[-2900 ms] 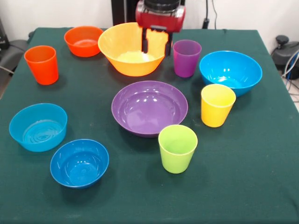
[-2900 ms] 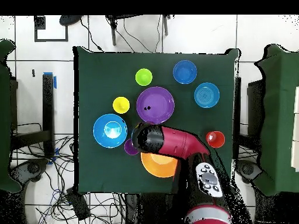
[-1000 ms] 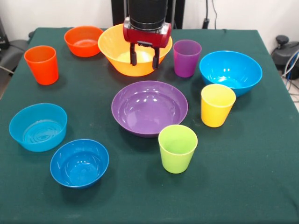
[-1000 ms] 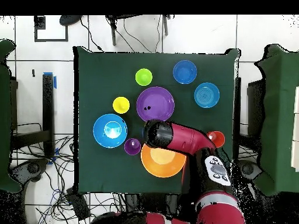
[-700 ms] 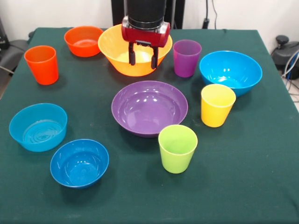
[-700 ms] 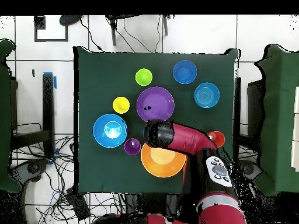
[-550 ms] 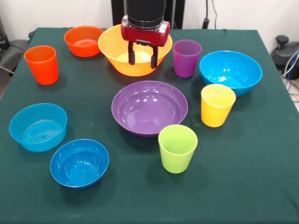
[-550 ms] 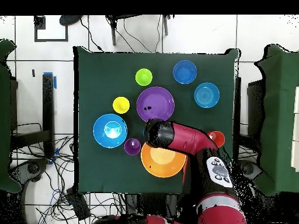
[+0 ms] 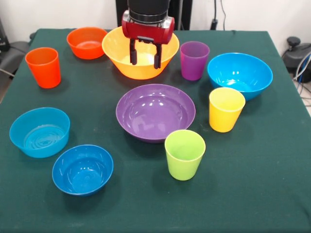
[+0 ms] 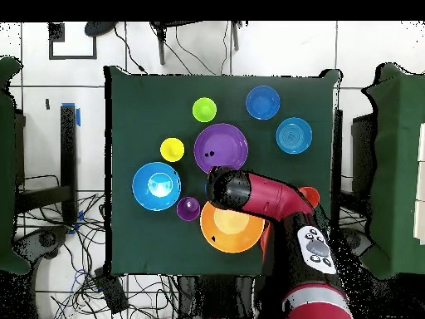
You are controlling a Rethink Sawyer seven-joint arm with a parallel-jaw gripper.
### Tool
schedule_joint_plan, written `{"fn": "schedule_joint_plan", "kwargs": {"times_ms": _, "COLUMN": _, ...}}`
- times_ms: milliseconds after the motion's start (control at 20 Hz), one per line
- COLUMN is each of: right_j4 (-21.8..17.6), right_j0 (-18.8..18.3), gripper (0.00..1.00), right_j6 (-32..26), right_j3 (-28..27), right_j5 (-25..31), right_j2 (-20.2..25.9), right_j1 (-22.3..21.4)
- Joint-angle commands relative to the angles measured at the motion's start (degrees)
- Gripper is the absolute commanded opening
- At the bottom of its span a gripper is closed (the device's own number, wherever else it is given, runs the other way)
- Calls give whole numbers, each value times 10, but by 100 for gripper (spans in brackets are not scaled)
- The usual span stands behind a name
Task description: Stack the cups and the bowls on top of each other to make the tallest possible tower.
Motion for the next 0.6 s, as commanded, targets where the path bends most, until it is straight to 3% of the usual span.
{"fn": "schedule_joint_plan", "kwargs": {"times_ms": 50, "right_j4": -33, "right_j0": 7, "gripper": 100, "right_j6": 29, "right_j3": -2, "right_j5": -19, "right_j2": 42, "right_j1": 6}}
{"fn": "schedule_joint_plan", "kwargs": {"times_ms": 600, "right_j4": -33, "right_j0": 9, "gripper": 100, "right_j6": 32, "right_j3": -2, "right_j5": -18, "right_j2": 39, "right_j1": 6}}
